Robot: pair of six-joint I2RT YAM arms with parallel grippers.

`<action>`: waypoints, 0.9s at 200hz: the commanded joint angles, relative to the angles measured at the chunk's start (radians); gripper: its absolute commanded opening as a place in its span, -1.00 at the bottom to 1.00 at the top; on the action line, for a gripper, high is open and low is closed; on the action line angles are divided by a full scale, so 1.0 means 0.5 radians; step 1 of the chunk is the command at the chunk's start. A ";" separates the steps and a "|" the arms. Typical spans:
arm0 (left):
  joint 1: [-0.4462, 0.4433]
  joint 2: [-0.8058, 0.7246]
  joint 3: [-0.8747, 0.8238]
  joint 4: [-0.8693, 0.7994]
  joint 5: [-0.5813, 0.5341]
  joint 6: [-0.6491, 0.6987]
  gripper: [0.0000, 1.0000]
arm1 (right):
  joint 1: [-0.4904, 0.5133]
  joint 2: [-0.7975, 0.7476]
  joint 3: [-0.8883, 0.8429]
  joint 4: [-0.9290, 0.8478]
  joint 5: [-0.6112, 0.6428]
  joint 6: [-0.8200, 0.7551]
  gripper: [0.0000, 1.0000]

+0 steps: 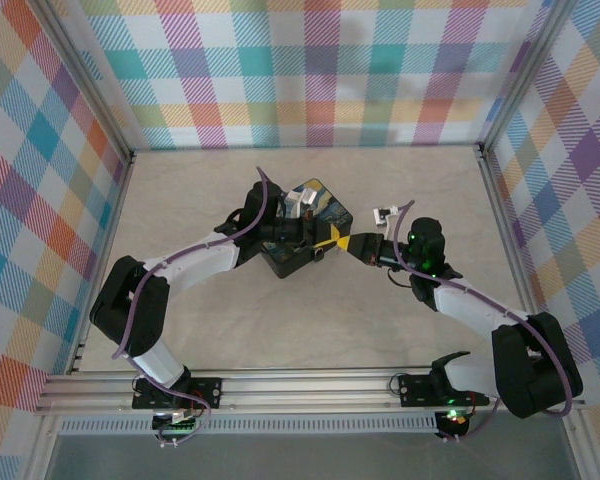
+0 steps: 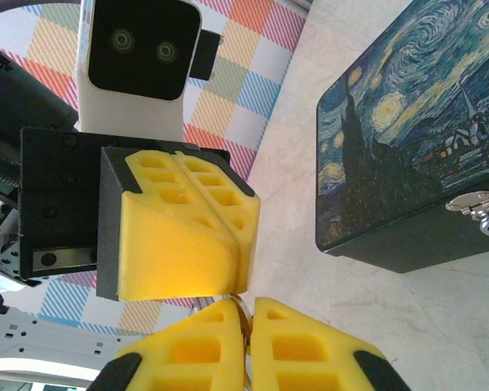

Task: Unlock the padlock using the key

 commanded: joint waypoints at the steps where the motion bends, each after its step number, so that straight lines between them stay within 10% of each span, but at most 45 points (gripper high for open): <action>1: 0.009 -0.008 -0.051 0.021 0.009 -0.011 -1.00 | 0.001 -0.081 -0.034 0.147 -0.028 0.004 -0.93; 74: 0.037 0.004 -0.015 -0.168 -0.111 0.059 -0.31 | 0.001 -0.280 -0.051 -0.299 0.196 -0.189 -1.00; 145: 0.087 -0.053 0.013 -0.389 -0.210 0.186 -0.23 | -0.002 -0.369 0.002 -0.718 0.381 -0.431 -1.00; 180: 0.029 -0.137 0.065 -0.810 -0.649 0.397 -0.22 | -0.011 -0.352 0.060 -0.928 0.501 -0.517 -1.00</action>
